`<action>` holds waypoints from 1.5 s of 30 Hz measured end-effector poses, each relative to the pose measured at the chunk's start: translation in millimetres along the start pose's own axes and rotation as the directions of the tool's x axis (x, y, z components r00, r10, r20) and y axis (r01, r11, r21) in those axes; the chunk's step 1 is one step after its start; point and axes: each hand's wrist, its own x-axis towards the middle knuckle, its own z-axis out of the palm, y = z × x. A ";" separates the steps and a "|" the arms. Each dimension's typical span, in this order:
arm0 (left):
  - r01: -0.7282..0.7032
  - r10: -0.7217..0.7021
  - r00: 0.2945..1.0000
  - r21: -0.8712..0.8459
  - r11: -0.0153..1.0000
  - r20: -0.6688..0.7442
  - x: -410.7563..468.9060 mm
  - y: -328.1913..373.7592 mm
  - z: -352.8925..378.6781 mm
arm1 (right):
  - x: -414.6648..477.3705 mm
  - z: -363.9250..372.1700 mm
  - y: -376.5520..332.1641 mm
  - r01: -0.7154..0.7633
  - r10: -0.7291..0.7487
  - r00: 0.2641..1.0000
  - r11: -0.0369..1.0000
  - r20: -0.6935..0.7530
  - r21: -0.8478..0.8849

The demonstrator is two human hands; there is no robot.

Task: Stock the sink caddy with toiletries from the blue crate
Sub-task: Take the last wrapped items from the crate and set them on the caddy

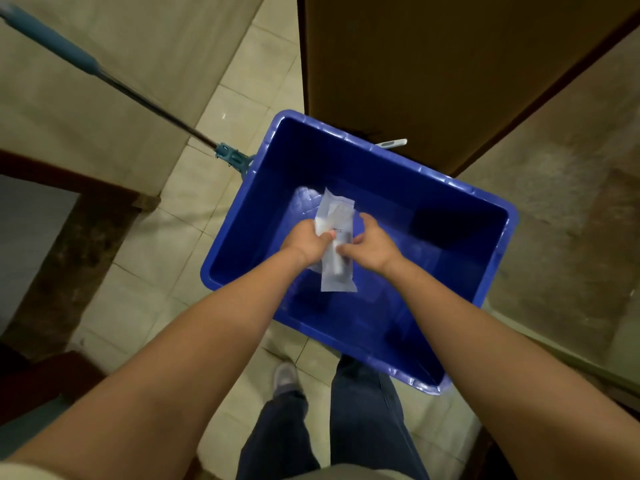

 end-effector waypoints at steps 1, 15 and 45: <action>-0.011 0.011 1.000 -0.019 1.000 -0.010 -5.5 1.8 -2.1 | -6.3 -0.1 -1.7 0.004 -0.004 1.000 1.000 0.001 0.023; -0.169 0.176 0.984 -0.156 0.973 0.035 -122.9 9.6 -41.9 | -152.1 23.6 -34.6 0.128 -0.098 0.975 0.981 -0.200 0.144; -0.786 0.594 0.278 -0.177 0.593 0.755 -449.3 78.2 110.7 | -546.6 19.7 137.9 0.337 0.310 0.370 0.834 -0.876 0.437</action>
